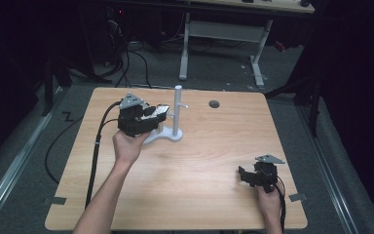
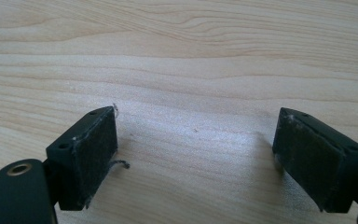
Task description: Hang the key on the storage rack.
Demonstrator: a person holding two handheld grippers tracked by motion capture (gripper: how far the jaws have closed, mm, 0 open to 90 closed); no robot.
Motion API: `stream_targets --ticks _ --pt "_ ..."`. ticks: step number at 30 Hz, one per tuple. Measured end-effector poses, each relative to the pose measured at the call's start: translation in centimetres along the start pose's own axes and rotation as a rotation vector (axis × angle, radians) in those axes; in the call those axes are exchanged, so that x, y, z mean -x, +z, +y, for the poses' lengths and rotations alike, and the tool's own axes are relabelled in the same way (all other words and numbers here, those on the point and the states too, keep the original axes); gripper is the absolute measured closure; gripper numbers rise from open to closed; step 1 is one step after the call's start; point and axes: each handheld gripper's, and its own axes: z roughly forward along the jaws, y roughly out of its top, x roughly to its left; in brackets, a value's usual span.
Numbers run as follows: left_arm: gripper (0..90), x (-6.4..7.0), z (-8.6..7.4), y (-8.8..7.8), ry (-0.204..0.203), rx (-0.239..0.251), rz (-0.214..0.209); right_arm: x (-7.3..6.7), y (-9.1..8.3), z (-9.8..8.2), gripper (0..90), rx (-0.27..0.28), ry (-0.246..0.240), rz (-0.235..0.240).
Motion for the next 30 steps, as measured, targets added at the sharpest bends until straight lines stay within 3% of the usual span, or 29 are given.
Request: stream_targets --ticks 21,30 --pt "50.5 0.0 0.0 1.6 -0.004 -0.002 -0.011 0.0 0.0 0.0 14.0 0.000 -0.001 0.000" --pt "50.5 -0.3 0.0 1.8 -0.009 0.021 -0.009 0.0 0.0 0.0 14.0 0.000 -0.001 0.001"
